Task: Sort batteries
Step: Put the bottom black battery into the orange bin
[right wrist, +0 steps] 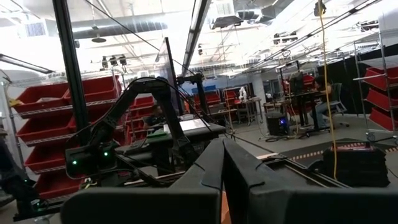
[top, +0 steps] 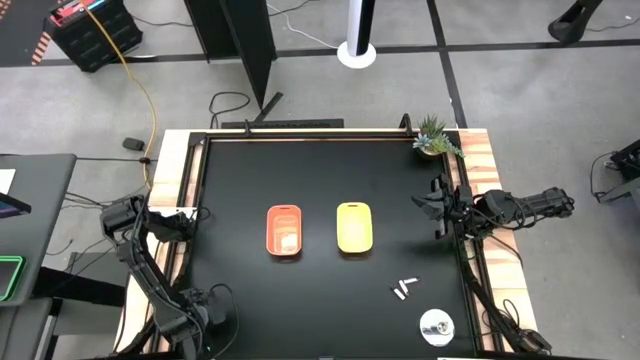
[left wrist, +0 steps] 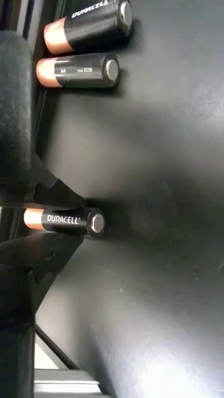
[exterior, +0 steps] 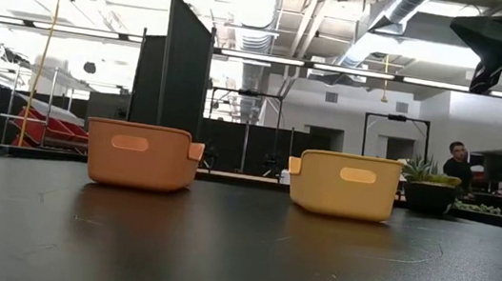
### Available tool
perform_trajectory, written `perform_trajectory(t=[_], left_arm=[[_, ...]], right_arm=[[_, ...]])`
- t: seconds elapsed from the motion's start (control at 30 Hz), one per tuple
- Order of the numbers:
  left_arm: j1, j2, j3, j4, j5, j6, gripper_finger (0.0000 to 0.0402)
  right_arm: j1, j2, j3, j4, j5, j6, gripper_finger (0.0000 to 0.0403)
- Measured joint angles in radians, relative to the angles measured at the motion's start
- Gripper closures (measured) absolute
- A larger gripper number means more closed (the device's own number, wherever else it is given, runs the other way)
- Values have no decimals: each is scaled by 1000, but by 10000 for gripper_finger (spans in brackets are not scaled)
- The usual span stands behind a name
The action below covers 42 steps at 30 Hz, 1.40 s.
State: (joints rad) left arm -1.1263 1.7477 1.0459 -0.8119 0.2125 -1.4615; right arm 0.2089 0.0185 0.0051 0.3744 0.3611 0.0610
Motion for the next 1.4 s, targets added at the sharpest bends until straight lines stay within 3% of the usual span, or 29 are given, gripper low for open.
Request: perform_trajectory(t=[0.4,0.6,0.77,1.2,1.4], left_arm=[[16,-2,39,-19,-65,3,360],[59,-21,77,-81,-177,62,360],[117,-65,84,-151,-335,121,360],[448,-156,85,-221,-846,472,360],[644,-172,85,-152,-910,717,360]], right_arm=[[0,0,0,-30,0,37,374],[0,0,0,-31,0,37,374],[0,0,0,-35,0,37,374],[0,0,0,-49,0,37,374],[0,0,0,-49,0,37,374]])
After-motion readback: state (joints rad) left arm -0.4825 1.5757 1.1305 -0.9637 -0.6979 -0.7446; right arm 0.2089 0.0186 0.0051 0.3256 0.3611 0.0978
